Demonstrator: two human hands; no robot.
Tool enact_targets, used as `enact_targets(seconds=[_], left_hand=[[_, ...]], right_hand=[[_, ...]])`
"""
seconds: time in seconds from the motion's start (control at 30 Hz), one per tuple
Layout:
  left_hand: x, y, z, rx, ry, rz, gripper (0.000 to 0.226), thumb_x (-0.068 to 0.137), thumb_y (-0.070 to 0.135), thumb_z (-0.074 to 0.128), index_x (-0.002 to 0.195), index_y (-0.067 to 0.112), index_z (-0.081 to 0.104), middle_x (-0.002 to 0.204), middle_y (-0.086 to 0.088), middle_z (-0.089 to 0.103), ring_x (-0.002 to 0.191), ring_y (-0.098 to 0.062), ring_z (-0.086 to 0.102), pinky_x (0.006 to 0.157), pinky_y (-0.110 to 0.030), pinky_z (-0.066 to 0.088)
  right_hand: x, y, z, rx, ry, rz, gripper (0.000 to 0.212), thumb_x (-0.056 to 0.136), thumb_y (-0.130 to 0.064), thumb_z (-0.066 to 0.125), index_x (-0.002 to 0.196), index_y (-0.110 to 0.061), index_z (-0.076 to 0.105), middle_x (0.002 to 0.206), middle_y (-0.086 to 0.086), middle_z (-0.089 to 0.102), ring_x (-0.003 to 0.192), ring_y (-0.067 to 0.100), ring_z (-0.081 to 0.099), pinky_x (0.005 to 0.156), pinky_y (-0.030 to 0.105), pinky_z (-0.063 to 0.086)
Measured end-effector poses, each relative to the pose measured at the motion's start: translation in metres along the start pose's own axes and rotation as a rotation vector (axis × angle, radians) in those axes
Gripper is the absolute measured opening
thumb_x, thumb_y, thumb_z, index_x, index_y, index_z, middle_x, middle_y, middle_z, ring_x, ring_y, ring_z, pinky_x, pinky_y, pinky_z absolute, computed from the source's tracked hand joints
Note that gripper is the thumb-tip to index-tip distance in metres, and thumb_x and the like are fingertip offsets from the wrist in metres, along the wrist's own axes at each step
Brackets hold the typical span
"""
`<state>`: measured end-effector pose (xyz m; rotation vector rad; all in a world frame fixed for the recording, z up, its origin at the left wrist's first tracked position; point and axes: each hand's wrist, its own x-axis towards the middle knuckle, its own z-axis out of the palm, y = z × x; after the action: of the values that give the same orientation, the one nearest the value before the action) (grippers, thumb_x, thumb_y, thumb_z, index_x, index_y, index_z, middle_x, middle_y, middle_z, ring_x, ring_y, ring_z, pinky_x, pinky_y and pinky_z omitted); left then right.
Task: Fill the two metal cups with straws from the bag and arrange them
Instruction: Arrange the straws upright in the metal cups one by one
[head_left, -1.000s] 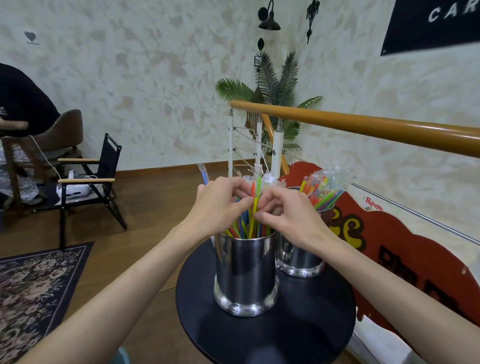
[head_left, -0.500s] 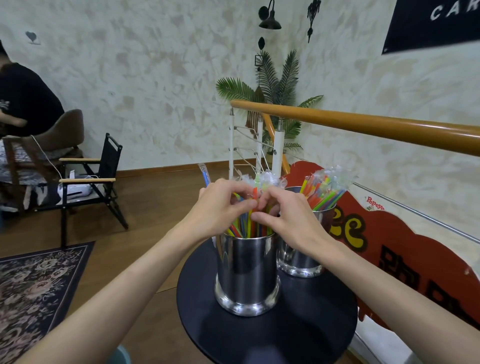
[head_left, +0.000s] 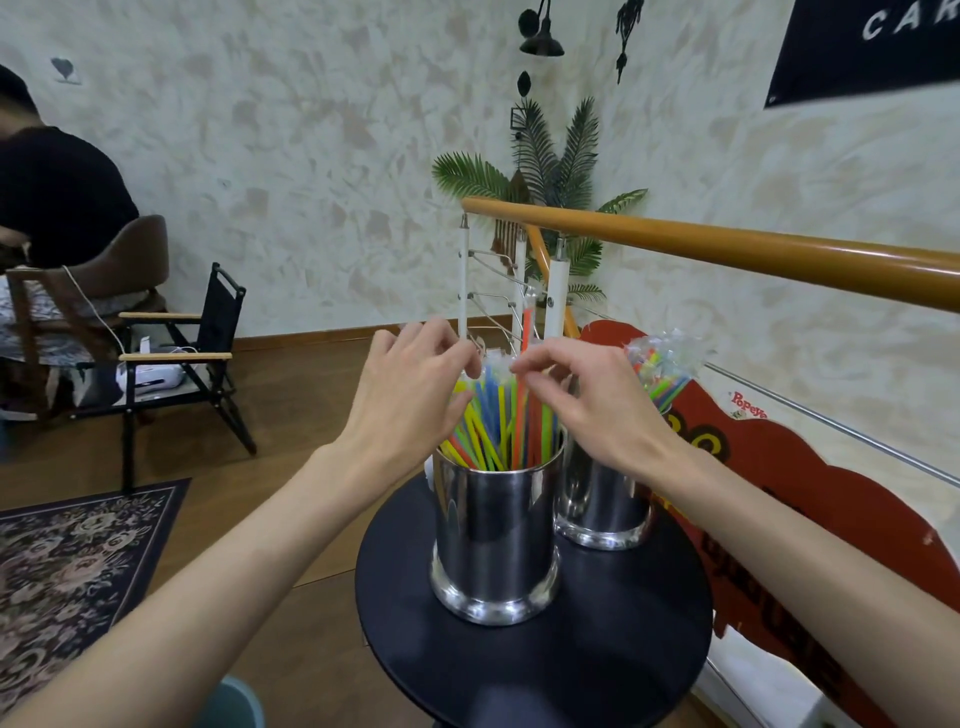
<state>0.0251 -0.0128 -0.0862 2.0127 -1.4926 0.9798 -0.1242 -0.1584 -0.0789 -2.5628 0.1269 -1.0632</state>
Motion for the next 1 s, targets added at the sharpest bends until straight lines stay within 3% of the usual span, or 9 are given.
enact_targets(seconds=[0.1, 0.2, 0.33, 0.47, 0.6, 0.67, 0.8, 0.9, 1.0], left_hand=[[0.001, -0.001, 0.000, 0.031, -0.047, 0.078, 0.022, 0.075, 0.013, 0.084, 0.089, 0.020, 0.070, 0.089, -0.001, 0.059, 0.078, -0.025, 0.059, 0.068, -0.033, 0.031], [0.003, 0.001, -0.004, -0.021, -0.142, 0.060, 0.015, 0.089, 0.013, 0.071, 0.101, 0.022, 0.072, 0.100, 0.001, 0.063, 0.084, -0.022, 0.059, 0.071, -0.030, 0.030], [0.004, -0.002, -0.007, -0.069, -0.210, 0.040, 0.019, 0.097, 0.019, 0.059, 0.110, 0.024, 0.070, 0.110, 0.006, 0.064, 0.095, -0.021, 0.062, 0.074, -0.031, 0.039], [0.003, -0.006, -0.008, -0.053, -0.253, 0.076, 0.016, 0.098, 0.027, 0.057, 0.109, 0.024, 0.069, 0.105, 0.006, 0.063, 0.092, -0.021, 0.062, 0.073, -0.033, 0.037], [0.002, -0.009, -0.009, -0.043, -0.254, 0.090, 0.017, 0.099, 0.033, 0.055, 0.107, 0.024, 0.068, 0.102, 0.009, 0.064, 0.092, -0.019, 0.063, 0.076, -0.037, 0.044], [0.003, -0.010, -0.009, -0.064, -0.240, 0.077, 0.018, 0.100, 0.031, 0.052, 0.108, 0.022, 0.067, 0.097, 0.010, 0.066, 0.090, -0.020, 0.065, 0.074, -0.037, 0.043], [0.006, -0.007, -0.012, -0.170, -0.202, -0.015, 0.031, 0.104, 0.038, 0.037, 0.114, 0.020, 0.060, 0.081, 0.012, 0.067, 0.081, -0.024, 0.067, 0.068, -0.036, 0.038], [0.007, 0.000, -0.021, -0.306, -0.149, -0.062, 0.044, 0.100, 0.049, 0.029, 0.118, 0.022, 0.058, 0.086, 0.007, 0.072, 0.082, -0.021, 0.066, 0.072, -0.038, 0.045], [0.011, 0.004, -0.026, -0.452, -0.031, -0.110, 0.040, 0.102, 0.051, 0.041, 0.121, 0.021, 0.059, 0.081, 0.015, 0.067, 0.075, -0.007, 0.064, 0.071, -0.036, 0.047]], right_hand=[[0.015, -0.004, -0.010, -0.073, -0.002, -0.066, 0.026, 0.096, -0.005, 0.064, 0.116, -0.018, 0.074, 0.107, -0.009, 0.072, 0.094, 0.000, 0.062, 0.082, 0.009, 0.046], [0.029, -0.005, -0.018, -0.146, 0.044, -0.124, 0.034, 0.085, -0.003, 0.076, 0.115, -0.018, 0.073, 0.100, -0.010, 0.066, 0.081, 0.001, 0.058, 0.076, 0.010, 0.046], [0.044, -0.009, -0.025, -0.174, 0.111, -0.161, 0.030, 0.077, -0.008, 0.084, 0.103, -0.016, 0.073, 0.093, -0.008, 0.063, 0.072, 0.011, 0.056, 0.071, 0.026, 0.050], [0.047, -0.017, -0.028, -0.160, 0.128, -0.178, 0.015, 0.088, -0.018, 0.077, 0.102, -0.013, 0.074, 0.089, -0.010, 0.066, 0.070, 0.014, 0.062, 0.072, 0.035, 0.054], [0.041, -0.030, -0.028, -0.047, 0.129, -0.118, 0.020, 0.098, -0.026, 0.066, 0.095, -0.008, 0.075, 0.081, -0.005, 0.075, 0.069, 0.010, 0.069, 0.074, 0.032, 0.056], [0.039, -0.035, -0.027, 0.007, 0.061, -0.052, 0.022, 0.099, -0.025, 0.064, 0.088, -0.008, 0.075, 0.074, -0.006, 0.075, 0.063, 0.005, 0.068, 0.067, 0.024, 0.054], [0.032, -0.030, -0.013, -0.002, -0.242, 0.136, 0.028, 0.099, -0.027, 0.063, 0.080, -0.010, 0.075, 0.072, -0.002, 0.076, 0.047, 0.000, 0.059, 0.054, 0.012, 0.044], [0.022, -0.022, 0.004, -0.066, -0.345, 0.188, 0.033, 0.100, -0.030, 0.062, 0.075, -0.012, 0.075, 0.070, -0.001, 0.075, 0.045, 0.003, 0.059, 0.058, 0.017, 0.045], [0.014, -0.021, 0.019, -0.056, -0.409, 0.230, 0.037, 0.098, -0.031, 0.064, 0.066, -0.015, 0.072, 0.060, -0.006, 0.071, 0.044, -0.001, 0.056, 0.059, 0.023, 0.044]])
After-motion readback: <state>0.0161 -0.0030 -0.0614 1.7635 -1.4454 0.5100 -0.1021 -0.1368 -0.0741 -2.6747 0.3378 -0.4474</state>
